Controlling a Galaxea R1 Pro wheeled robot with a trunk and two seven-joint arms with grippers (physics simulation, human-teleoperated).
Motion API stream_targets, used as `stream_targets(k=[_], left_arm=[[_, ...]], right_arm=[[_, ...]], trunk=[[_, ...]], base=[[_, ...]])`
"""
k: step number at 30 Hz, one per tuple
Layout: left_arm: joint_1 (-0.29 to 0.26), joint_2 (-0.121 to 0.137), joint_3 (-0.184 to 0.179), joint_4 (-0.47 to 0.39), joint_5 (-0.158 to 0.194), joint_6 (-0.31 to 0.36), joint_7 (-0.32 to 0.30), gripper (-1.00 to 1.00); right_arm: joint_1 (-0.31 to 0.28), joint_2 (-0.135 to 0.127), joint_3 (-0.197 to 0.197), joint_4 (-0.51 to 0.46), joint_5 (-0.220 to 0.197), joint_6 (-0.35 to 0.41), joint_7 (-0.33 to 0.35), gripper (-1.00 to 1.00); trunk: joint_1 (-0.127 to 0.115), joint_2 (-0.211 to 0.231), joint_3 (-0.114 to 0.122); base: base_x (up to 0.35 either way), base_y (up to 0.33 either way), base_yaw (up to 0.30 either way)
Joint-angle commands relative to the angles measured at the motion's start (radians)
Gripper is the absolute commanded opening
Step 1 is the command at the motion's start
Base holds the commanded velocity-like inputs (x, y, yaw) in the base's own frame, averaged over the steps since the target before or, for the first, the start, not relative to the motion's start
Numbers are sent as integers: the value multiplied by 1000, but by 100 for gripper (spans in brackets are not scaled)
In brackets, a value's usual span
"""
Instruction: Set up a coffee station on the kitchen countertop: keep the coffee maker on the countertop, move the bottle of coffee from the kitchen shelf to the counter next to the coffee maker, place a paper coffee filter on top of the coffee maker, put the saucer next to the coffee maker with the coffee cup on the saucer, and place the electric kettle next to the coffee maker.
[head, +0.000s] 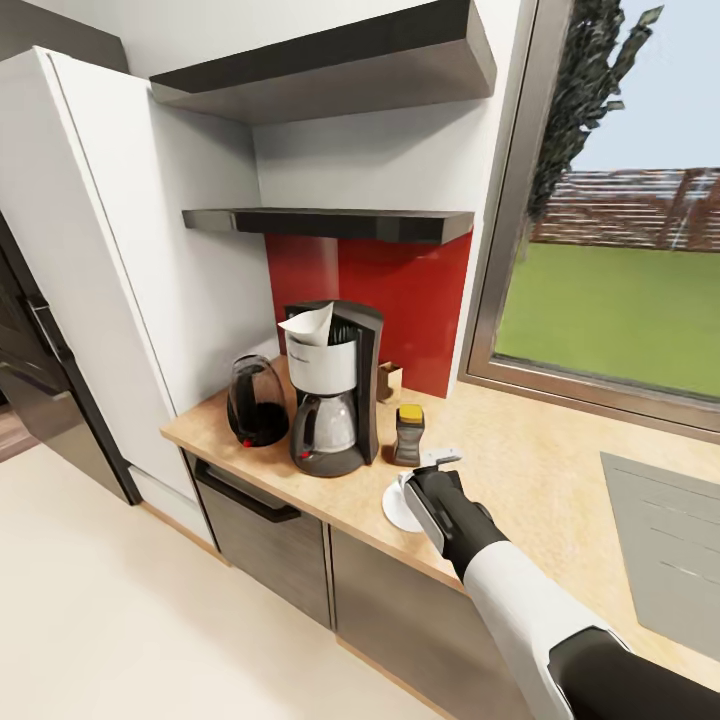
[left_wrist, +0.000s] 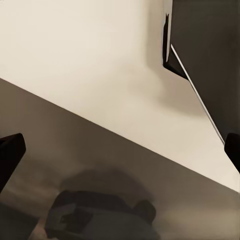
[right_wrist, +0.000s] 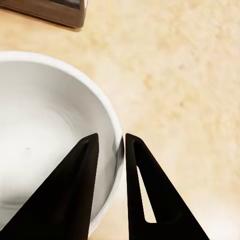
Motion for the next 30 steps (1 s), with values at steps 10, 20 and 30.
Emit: stream_targets(k=[10, 20, 30], left_arm=[[0, 0, 9, -1, -8, 3, 5, 100], [0, 0, 10, -1, -8, 4, 12, 100], [0, 0, 10, -1, -8, 4, 13, 100]], right_arm=[[-1, 0, 3, 0, -10, 2, -10, -100], [-1, 0, 3, 0, -11, 2, -10, -100], [-1, 0, 3, 0, -11, 2, -10, 100]], trunk=[[1, -2, -2], [1, -2, -2], [1, -2, -2]], base=[[-10, 4, 0], [-31, 15, 0], [0, 0, 0]])
